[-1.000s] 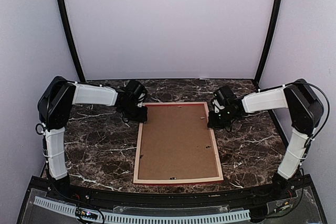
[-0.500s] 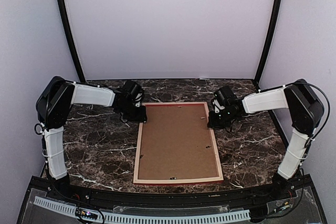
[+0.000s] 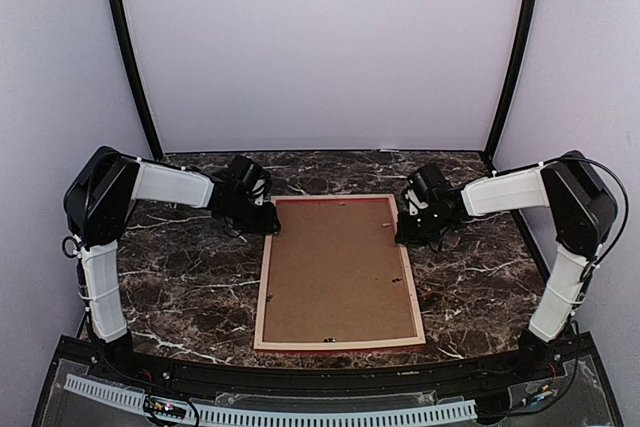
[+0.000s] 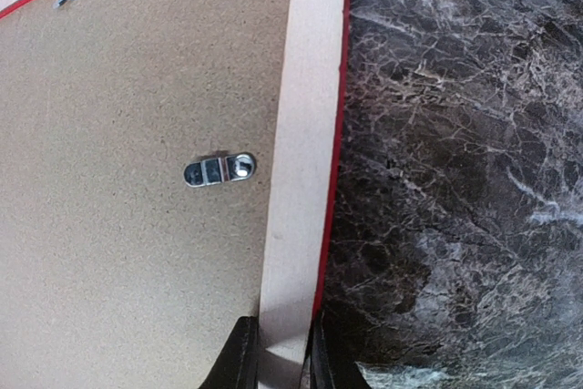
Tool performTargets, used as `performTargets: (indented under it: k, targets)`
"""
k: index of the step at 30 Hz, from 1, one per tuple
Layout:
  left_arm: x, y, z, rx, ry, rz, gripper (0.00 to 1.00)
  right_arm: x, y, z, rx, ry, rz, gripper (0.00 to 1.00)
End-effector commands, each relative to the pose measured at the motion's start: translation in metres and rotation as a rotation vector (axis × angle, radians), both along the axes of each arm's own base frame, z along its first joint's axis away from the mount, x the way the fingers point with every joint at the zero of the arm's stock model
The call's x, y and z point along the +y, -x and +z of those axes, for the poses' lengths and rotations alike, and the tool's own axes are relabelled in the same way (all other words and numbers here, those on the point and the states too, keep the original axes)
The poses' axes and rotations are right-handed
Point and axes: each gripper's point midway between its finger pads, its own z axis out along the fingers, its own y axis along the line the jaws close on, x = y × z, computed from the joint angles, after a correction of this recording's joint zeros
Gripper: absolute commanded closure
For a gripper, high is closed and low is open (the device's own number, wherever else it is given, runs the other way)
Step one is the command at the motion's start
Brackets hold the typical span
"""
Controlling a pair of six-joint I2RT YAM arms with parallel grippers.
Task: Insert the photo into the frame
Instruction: Press the fastener onto the backboard.
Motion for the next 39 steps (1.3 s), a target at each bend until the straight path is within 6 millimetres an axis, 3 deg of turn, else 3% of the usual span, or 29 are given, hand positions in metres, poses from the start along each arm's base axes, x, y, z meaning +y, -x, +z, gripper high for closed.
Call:
performTargets:
  k: [1,12,29,39]
  targets:
    - [0.025,0.043,-0.043,0.187,-0.083,0.016,0.63,0.0,0.018,-0.013,0.063,0.01,0.052,0.93]
    - [0.033,0.04,-0.048,0.199,-0.074,0.047,0.68,0.002,0.018,-0.013,0.066,0.005,0.058,0.94]
    - [0.067,0.058,-0.056,0.243,-0.273,0.026,0.71,0.004,0.018,-0.018,0.075,0.002,0.067,0.94]
    - [0.048,0.045,-0.032,0.193,-0.157,0.023,0.72,0.003,0.02,-0.02,0.079,0.003,0.064,0.95]
